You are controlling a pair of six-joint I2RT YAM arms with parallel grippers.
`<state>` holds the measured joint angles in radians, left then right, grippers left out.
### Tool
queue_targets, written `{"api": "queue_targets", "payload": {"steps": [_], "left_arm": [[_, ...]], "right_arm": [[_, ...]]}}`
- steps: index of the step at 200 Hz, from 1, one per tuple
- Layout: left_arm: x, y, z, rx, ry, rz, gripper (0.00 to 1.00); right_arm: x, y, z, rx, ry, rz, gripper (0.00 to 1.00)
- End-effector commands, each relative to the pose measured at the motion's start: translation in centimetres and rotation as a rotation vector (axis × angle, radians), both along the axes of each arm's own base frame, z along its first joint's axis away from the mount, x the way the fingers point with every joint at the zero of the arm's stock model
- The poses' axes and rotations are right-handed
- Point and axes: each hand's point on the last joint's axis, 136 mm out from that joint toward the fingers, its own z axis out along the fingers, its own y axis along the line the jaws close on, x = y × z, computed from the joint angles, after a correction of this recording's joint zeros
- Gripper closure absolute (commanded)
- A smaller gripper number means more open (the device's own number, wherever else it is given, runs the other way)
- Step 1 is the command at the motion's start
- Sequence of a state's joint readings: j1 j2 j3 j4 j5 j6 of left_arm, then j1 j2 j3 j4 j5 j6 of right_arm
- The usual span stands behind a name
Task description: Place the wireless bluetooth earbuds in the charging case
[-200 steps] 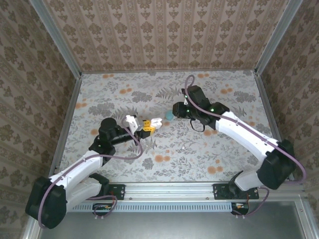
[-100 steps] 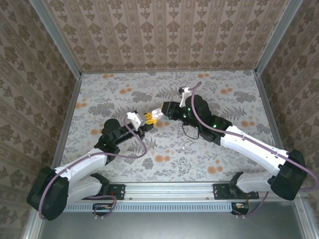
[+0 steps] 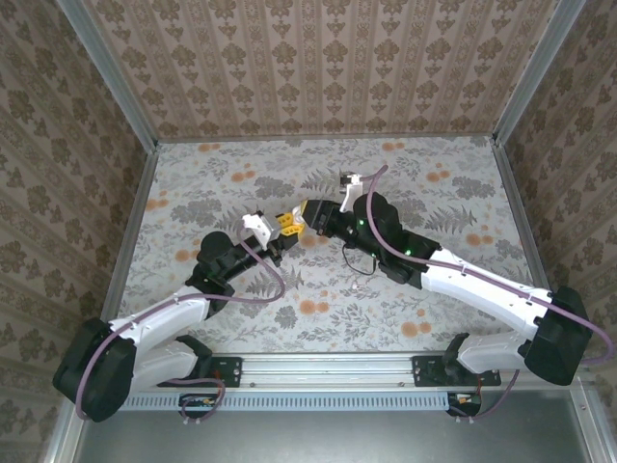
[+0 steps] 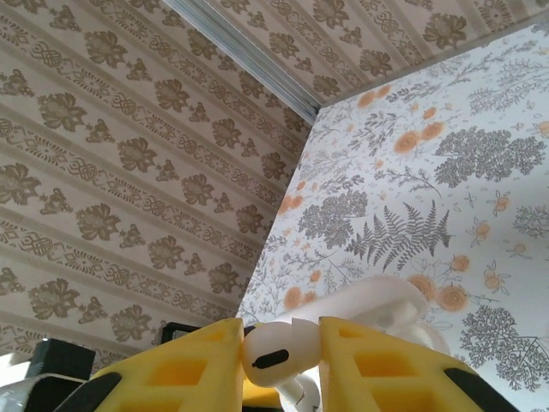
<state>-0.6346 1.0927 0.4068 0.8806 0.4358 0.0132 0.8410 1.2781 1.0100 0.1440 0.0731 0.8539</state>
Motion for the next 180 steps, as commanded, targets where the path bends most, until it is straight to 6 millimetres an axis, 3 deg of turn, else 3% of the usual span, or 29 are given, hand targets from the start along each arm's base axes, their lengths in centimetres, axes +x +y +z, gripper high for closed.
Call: {"api": "queue_targets", "payload": {"steps": [1,108,180], "left_arm": [[-0.2,0.0,1.5,-0.068,0.001,-0.009,1.00],[-0.3,0.2,2.8,-0.131,0.025,-0.010,1.00],[0.1,0.4,2.6,-0.133,0.034,0.016,1.00]], "right_arm": [[0.2,-0.1,0.5,0.046,-0.005,-0.031,0.73],[0.2,1.2,-1.0,0.115,0.064,-0.008,0.73],[-0.3,1.9,-1.3,0.130,0.086,0.008,0.72]]}}
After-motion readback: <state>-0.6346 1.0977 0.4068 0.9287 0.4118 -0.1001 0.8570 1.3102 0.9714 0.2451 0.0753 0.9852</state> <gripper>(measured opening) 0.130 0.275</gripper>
